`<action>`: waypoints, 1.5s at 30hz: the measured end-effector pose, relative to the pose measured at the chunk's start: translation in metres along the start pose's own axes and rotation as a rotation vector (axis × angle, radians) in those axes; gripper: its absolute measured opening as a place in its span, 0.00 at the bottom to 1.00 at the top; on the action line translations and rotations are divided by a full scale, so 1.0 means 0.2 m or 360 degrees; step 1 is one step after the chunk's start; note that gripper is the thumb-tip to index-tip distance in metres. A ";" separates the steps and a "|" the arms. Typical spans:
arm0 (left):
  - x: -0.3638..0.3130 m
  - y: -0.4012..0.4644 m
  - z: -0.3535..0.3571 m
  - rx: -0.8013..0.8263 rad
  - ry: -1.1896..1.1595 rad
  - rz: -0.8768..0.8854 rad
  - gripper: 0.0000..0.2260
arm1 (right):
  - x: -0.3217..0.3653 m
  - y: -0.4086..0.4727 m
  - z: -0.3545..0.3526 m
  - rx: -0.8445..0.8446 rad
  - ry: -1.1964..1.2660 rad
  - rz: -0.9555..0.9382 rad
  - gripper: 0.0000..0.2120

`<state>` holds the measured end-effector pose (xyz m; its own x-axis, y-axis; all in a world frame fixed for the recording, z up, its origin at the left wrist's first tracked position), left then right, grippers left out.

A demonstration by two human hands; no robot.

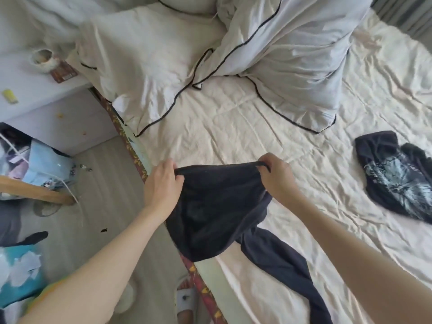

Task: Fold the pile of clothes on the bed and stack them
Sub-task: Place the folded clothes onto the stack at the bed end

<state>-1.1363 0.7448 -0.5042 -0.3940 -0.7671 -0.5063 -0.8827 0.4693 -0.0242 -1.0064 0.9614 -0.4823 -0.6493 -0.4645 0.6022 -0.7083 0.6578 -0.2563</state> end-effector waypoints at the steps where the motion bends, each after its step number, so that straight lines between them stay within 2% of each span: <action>1: -0.04 0.06 -0.10 -0.0012 0.0002 0.0008 0.04 | 0.05 0.02 -0.11 -0.0063 -0.0006 -0.0036 0.08; 5: -0.25 0.26 -0.55 0.0014 -0.0053 0.0148 0.07 | 0.31 0.03 -0.56 -0.0311 -0.0054 -0.0209 0.11; 10: -0.58 0.39 -1.06 -0.0148 -0.0191 0.0280 0.05 | 0.65 -0.07 -1.07 -0.0601 -0.0082 -0.0457 0.10; 15: -0.88 0.40 -1.55 -0.0435 -0.0357 0.0341 0.07 | 0.95 -0.24 -1.54 -0.0887 -0.0183 -0.0595 0.09; 18: -1.02 0.37 -1.81 -0.0615 -0.0535 0.0318 0.08 | 1.09 -0.36 -1.75 -0.1091 -0.0113 -0.0650 0.08; 21: -1.13 0.35 -2.02 -0.0680 -0.0630 0.0280 0.07 | 1.20 -0.46 -1.92 -0.1208 0.0022 -0.0690 0.05; 25: -1.21 0.30 -2.14 -0.0720 -0.0190 0.0497 0.04 | 1.25 -0.54 -2.05 -0.1148 0.0488 -0.0605 0.04; 28: -1.24 0.27 -2.16 -0.0674 -0.0097 0.0526 0.03 | 1.26 -0.57 -2.08 -0.1118 0.0673 -0.0573 0.04; 30: -1.24 0.26 -2.15 -0.0547 -0.0283 0.0435 0.02 | 1.27 -0.59 -2.09 -0.1086 0.0727 -0.0552 0.04; 34: -1.23 0.21 -2.07 -0.0007 -0.1321 0.0172 0.11 | 1.32 -0.61 -2.06 -0.0893 0.0910 -0.0553 0.06; 37: -1.24 0.21 -2.03 0.0054 -0.1698 0.0031 0.14 | 1.34 -0.62 -2.05 -0.0803 0.0843 -0.0599 0.05; 41: -1.26 0.22 -2.07 -0.0026 -0.1768 0.0077 0.07 | 1.30 -0.63 -2.07 -0.0841 0.0732 -0.0583 0.03; 45: -1.29 0.24 -2.13 -0.0061 -0.1512 0.0274 0.01 | 1.26 -0.65 -2.11 -0.0801 0.0652 -0.0545 0.04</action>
<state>-1.1858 0.7777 -0.0077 -0.1624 -0.0073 -0.9867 -0.8466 0.5147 0.1355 -0.9604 1.0092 0.0226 -0.1887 -0.4985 0.8461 -0.5760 0.7540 0.3158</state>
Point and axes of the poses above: each hand's wrist, its own y-axis towards the middle knuckle, its own z-axis out of the palm, x = y × z, the point moved 2 cm from there along y, towards the middle knuckle, and after that the axes turned 4 degrees about -y, right-handed, at the moved point
